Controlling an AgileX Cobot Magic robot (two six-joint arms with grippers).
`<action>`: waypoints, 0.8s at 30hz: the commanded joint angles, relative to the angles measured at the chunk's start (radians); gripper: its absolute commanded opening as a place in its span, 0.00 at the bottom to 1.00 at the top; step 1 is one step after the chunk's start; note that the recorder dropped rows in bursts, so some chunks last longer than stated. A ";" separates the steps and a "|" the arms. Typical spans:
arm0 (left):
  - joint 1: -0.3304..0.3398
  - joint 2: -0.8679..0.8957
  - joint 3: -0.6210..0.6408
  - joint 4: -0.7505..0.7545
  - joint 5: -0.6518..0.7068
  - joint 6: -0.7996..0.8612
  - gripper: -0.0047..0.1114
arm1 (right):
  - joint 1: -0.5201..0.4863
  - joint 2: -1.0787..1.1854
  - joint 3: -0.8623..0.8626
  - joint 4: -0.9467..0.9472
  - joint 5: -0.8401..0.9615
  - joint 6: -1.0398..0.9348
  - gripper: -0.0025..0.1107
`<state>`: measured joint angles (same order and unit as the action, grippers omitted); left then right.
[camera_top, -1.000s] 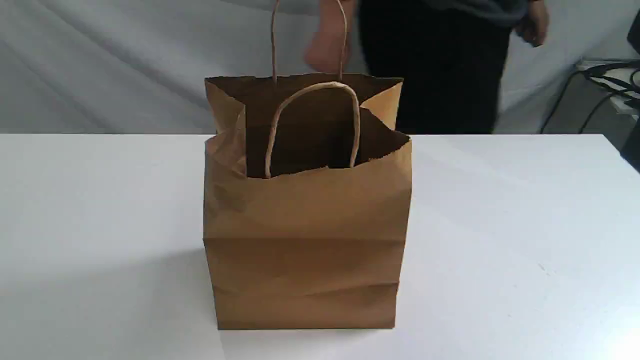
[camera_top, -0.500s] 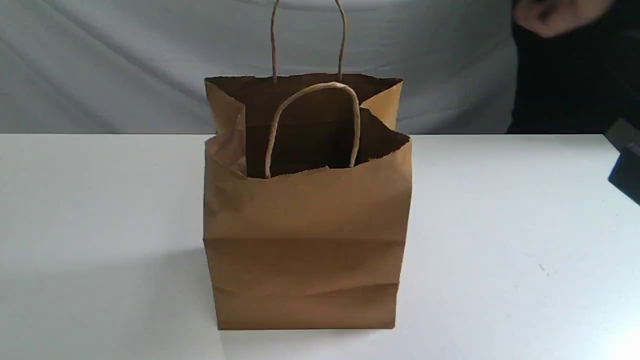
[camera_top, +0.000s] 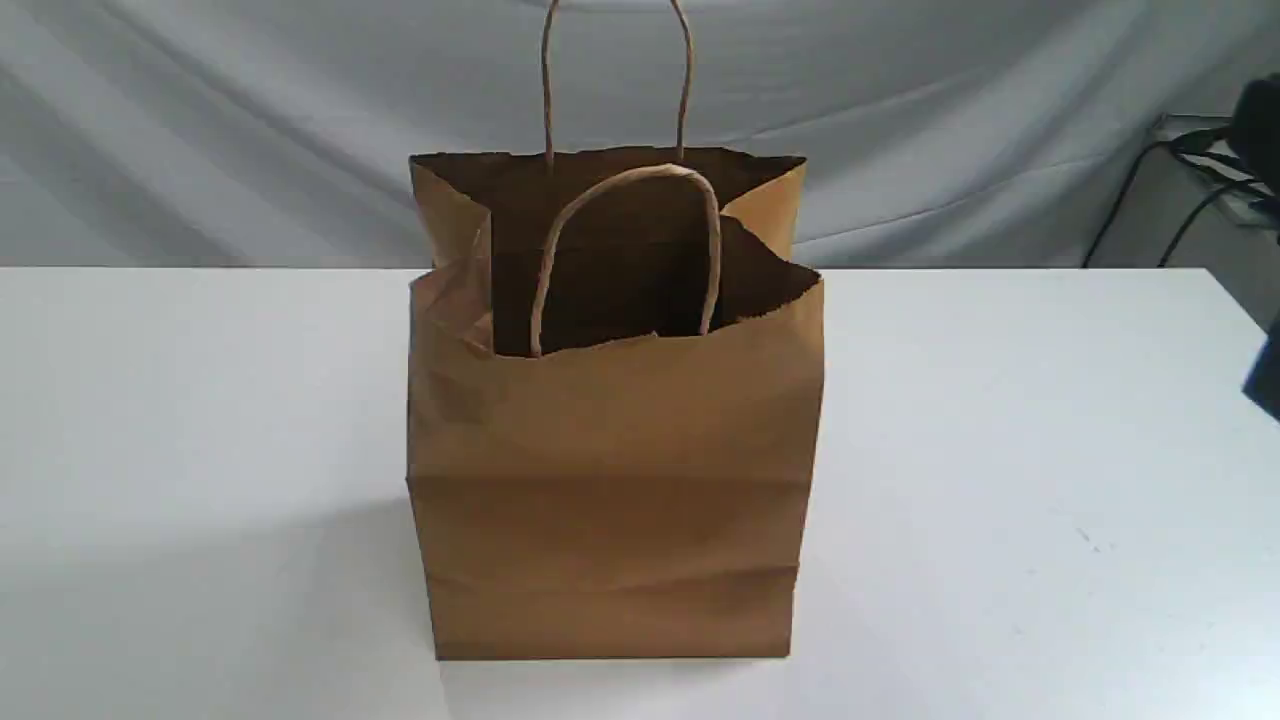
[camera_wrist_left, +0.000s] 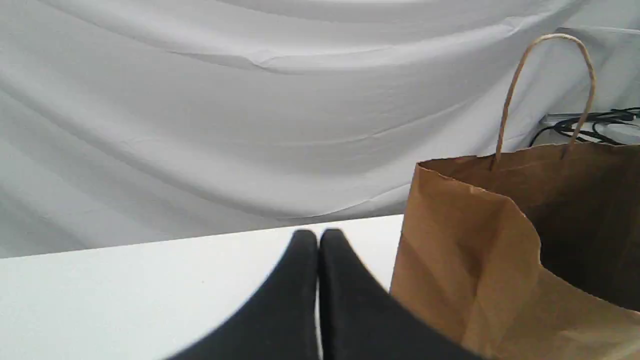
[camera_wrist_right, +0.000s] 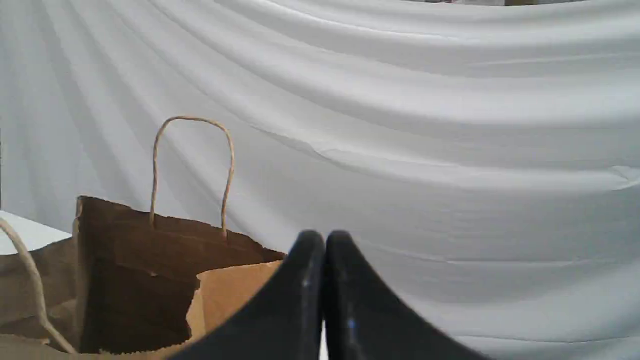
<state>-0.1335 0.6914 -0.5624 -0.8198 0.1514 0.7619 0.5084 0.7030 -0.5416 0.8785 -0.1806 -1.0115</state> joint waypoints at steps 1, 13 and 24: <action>-0.006 -0.006 0.005 -0.008 -0.003 0.000 0.04 | -0.077 -0.056 0.051 -0.141 0.129 0.000 0.02; -0.006 -0.006 0.005 -0.008 -0.003 0.000 0.04 | -0.399 -0.352 0.287 -0.647 0.370 0.000 0.02; -0.006 -0.006 0.005 -0.008 -0.003 0.000 0.04 | -0.527 -0.663 0.476 -0.770 0.372 0.000 0.02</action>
<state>-0.1335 0.6914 -0.5624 -0.8198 0.1514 0.7619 -0.0079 0.0646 -0.0824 0.1234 0.1891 -1.0115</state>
